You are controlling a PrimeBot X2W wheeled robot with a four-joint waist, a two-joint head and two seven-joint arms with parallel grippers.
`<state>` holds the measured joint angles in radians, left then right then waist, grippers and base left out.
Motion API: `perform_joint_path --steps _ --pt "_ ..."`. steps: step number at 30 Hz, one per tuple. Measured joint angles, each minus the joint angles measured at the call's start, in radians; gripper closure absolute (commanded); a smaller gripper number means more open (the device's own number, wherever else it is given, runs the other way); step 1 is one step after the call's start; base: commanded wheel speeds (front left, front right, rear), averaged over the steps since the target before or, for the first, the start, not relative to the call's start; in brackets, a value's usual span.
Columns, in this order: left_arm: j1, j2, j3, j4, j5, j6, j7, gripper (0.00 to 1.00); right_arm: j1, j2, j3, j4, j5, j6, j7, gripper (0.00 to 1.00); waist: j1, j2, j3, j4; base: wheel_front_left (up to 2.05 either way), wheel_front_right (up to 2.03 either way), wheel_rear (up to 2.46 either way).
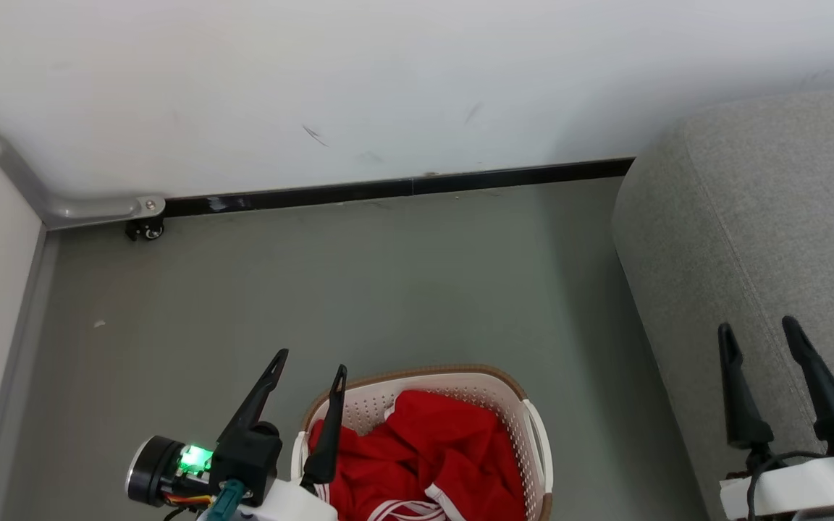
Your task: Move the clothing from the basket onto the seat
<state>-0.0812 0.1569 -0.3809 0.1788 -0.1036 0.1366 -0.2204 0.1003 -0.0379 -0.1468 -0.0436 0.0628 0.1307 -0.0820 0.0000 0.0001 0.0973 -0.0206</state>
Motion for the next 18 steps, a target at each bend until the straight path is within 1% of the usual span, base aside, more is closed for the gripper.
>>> perform_joint_path --steps 12,17,18 --pt "-0.098 -0.027 -0.078 0.14 0.048 -0.049 0.009 0.0 -0.079 0.0 -0.028 -0.056 -0.007 0.0 -0.006 0.0 0.0 0.0 0.104 -0.038 0.0 0.0 0.0" --pt "-0.129 -0.033 -0.1 0.207 0.071 -0.051 0.009 0.0 -0.122 0.0 -0.016 -0.065 -0.006 0.0 -0.016 0.0 0.0 0.0 0.154 -0.054 0.0 0.0 0.0" --pt "-0.137 -0.033 -0.105 0.221 0.077 -0.058 0.009 0.0 -0.131 0.0 -0.014 -0.068 -0.006 0.0 -0.016 0.0 0.0 0.0 0.164 -0.057 0.0 0.0 0.0"
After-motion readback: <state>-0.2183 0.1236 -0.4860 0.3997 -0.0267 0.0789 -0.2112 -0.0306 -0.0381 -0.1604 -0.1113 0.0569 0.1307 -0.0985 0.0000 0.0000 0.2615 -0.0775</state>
